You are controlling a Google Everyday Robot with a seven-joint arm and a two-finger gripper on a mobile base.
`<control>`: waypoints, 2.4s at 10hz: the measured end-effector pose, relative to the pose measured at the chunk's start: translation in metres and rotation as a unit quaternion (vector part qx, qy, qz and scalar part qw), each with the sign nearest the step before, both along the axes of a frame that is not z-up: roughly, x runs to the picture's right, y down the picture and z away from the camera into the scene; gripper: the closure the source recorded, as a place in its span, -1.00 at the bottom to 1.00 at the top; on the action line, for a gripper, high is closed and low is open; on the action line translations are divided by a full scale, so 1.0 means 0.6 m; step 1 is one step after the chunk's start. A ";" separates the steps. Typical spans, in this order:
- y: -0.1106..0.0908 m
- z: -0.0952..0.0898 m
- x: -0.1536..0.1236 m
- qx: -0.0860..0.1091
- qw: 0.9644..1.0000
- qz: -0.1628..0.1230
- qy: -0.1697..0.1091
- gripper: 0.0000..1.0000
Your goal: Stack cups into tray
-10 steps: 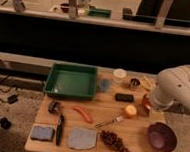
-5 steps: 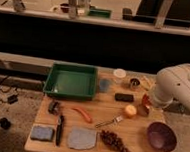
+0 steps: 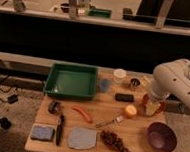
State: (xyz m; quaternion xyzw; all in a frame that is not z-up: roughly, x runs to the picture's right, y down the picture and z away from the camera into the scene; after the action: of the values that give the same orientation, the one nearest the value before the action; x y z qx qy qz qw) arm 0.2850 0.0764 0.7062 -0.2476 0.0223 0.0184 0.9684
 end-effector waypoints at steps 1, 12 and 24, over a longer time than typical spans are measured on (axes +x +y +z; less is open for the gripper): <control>-0.004 0.007 -0.007 -0.001 1.000 0.003 -0.012 -0.60; -0.096 0.163 -0.084 -0.021 0.993 0.047 -0.104 -0.60; -0.114 0.341 -0.025 -0.059 0.981 0.182 -0.027 -0.60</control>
State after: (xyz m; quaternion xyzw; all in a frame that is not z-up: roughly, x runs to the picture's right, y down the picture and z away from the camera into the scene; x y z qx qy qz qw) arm 0.2703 0.0077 0.9109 -0.3042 -0.0484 0.1864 0.9329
